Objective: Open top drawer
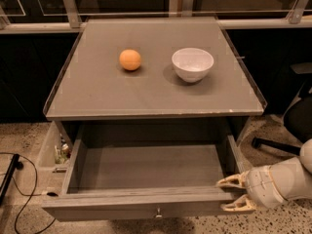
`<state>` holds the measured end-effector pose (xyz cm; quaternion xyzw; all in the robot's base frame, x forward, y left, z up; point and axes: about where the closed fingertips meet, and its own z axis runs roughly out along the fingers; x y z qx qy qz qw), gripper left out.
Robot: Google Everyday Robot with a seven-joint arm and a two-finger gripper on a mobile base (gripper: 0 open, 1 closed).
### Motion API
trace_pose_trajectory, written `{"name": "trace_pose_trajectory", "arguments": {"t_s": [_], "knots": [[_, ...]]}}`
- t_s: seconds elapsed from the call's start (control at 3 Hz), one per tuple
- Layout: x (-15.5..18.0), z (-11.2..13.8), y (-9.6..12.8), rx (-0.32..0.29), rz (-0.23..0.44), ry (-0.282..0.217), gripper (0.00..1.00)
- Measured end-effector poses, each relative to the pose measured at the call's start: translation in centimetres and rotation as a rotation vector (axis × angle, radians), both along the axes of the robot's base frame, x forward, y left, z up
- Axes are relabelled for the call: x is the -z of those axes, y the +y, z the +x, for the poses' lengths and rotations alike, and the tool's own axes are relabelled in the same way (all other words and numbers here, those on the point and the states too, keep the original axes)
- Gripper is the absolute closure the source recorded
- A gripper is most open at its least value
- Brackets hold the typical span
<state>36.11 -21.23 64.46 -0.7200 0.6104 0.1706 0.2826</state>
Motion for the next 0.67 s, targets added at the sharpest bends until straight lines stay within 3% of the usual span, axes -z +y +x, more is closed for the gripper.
{"name": "trace_pose_trajectory", "arguments": {"t_s": [0.67], "knots": [[0.05, 0.32, 0.42, -0.004, 0.007, 0.009, 0.21]]}}
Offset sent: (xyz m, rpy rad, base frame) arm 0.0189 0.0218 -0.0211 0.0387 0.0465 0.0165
